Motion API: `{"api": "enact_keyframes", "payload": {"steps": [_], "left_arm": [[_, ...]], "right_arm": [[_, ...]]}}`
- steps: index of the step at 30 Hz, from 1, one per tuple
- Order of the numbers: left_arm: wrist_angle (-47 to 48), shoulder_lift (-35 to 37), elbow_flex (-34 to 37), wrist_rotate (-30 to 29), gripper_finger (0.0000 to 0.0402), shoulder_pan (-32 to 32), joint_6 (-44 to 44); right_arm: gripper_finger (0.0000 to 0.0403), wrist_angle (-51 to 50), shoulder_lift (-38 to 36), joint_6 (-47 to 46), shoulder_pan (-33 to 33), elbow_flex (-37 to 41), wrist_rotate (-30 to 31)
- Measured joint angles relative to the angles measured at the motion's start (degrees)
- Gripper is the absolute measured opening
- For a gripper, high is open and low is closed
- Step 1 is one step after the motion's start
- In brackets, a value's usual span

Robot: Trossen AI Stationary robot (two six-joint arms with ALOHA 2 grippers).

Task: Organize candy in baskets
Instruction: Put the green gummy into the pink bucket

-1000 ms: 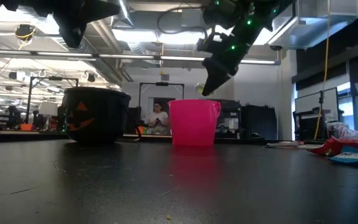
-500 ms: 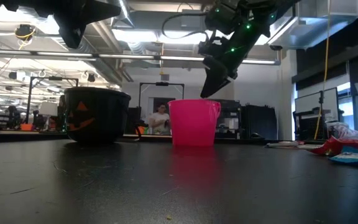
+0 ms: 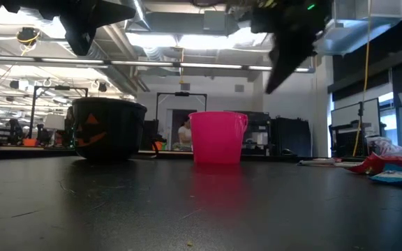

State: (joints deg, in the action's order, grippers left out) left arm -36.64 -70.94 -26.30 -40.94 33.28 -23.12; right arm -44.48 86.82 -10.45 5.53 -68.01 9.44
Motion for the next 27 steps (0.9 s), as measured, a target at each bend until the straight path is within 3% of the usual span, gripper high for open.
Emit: {"api": "enact_keyframes", "payload": {"steps": [7, 12, 20, 27], "left_arm": [[-0.2, 0.0, 0.0, 0.0, 0.0115, 0.0, -0.7], [-0.3, 0.0, 0.0, 0.1, 0.0115, 0.0, -0.7], [-0.3, 0.0, 0.0, -0.1, 0.0115, 0.0, -0.3], [-0.2, 0.0, 0.0, -0.1, 0.0115, 0.0, 0.8]], "right_arm": [[0.0168, -7.6, 0.4, -7.2, 16.6, 0.3, -1.0], [0.0168, -9.3, 0.4, -15.4, 24.4, 1.9, -1.1], [0.0168, -9.1, 0.4, -26.1, 27.9, 9.4, 0.1], [0.0168, -7.3, 0.4, -31.8, 27.8, 17.9, -2.7]]}}
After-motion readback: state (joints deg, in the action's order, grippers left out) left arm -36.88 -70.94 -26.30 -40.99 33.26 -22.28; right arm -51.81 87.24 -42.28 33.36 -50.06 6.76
